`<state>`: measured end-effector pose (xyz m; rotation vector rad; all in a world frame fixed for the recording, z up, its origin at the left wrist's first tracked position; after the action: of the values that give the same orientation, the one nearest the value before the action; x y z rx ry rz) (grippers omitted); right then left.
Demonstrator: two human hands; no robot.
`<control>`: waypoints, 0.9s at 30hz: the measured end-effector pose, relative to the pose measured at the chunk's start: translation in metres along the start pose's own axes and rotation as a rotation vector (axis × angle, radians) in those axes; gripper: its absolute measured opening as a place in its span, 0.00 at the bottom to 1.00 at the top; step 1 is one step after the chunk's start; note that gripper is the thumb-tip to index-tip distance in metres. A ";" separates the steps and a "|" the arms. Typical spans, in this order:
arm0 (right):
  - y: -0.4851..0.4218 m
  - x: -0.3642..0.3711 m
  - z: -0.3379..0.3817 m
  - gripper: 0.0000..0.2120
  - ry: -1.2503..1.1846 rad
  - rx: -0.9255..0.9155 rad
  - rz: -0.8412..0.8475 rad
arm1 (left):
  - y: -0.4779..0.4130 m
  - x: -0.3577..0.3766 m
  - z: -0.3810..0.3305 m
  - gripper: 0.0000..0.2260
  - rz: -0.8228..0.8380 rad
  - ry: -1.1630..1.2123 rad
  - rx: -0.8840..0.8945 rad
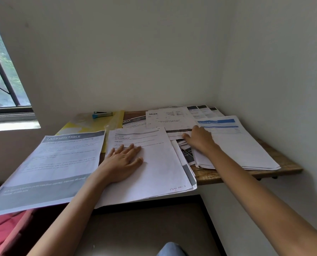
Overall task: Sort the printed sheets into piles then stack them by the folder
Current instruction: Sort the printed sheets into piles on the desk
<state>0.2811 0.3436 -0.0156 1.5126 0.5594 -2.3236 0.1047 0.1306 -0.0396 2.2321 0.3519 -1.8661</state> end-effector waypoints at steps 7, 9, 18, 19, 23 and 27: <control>-0.006 0.005 -0.009 0.32 -0.022 0.036 -0.031 | -0.003 0.000 0.000 0.26 0.012 -0.012 0.002; -0.006 0.005 -0.011 0.32 -0.052 0.035 -0.038 | -0.003 0.001 0.000 0.27 0.009 -0.013 0.001; -0.013 0.003 -0.018 0.31 -0.134 0.079 -0.036 | -0.006 0.002 0.000 0.27 0.009 -0.008 -0.001; -0.017 0.000 -0.019 0.31 -0.167 0.103 -0.030 | -0.006 0.002 0.000 0.27 0.009 -0.008 -0.001; -0.030 -0.015 -0.017 0.34 -0.152 0.187 0.031 | -0.008 0.002 0.001 0.28 0.005 -0.013 0.003; -0.031 -0.010 -0.012 0.36 -0.076 0.167 0.000 | -0.007 0.002 0.001 0.47 0.008 0.011 0.008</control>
<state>0.2805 0.3765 -0.0064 1.4860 0.3536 -2.4695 0.1018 0.1367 -0.0422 2.2465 0.3383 -1.8551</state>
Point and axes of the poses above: each hand's wrist, its own y-axis away from the middle knuckle, its own x-axis out of the palm, z = x × y, the point moved 5 cm from there along -y, towards the middle knuckle
